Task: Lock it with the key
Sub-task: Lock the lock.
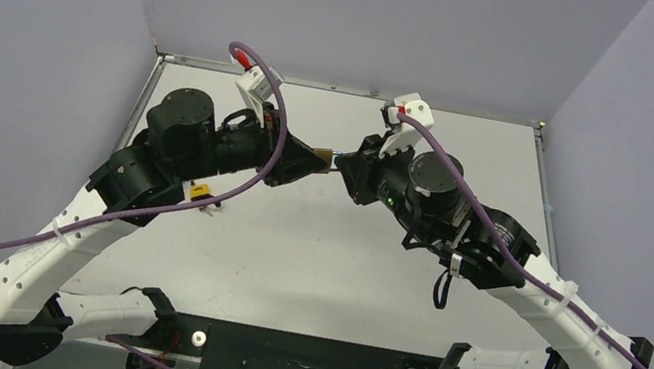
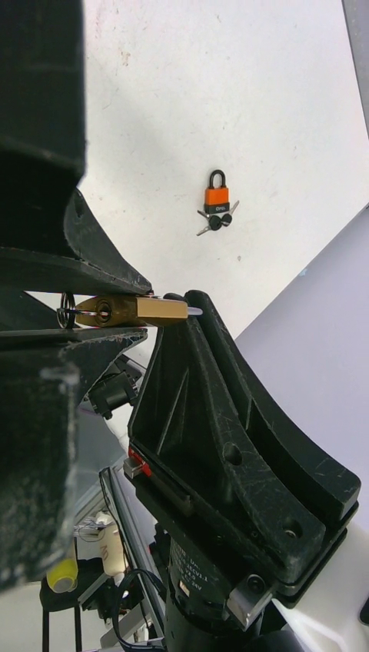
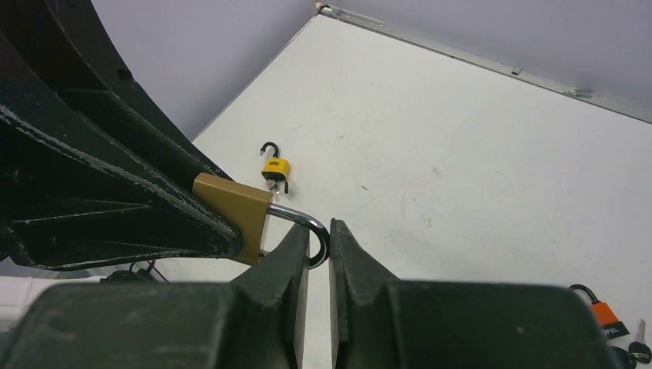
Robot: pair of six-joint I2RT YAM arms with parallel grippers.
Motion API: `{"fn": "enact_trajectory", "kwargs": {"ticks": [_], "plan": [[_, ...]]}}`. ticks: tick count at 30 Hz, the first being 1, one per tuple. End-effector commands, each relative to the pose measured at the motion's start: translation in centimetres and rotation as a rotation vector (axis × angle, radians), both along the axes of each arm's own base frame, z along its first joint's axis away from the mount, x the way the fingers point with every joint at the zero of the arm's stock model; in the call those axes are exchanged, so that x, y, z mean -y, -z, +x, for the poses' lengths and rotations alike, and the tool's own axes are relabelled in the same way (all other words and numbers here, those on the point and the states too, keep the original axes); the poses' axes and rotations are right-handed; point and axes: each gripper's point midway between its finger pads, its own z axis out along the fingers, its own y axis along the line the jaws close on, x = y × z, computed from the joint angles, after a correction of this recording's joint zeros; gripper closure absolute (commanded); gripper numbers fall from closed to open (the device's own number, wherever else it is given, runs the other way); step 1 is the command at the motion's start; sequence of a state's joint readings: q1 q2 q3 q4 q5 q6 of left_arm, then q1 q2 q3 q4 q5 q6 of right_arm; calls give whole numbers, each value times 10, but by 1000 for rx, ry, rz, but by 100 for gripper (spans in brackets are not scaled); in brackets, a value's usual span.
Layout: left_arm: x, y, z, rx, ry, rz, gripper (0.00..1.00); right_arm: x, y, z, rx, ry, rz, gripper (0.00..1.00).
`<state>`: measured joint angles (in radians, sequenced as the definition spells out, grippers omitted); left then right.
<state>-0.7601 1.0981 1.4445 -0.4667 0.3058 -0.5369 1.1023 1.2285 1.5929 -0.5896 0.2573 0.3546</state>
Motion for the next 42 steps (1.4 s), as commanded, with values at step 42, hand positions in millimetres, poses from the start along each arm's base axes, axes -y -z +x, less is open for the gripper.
{"fn": "enact_trajectory", "kwargs": {"ticks": [42], "plan": [[51,26,0,21,91,4,100,-73,-151,-107,37,-661,715,100]]}}
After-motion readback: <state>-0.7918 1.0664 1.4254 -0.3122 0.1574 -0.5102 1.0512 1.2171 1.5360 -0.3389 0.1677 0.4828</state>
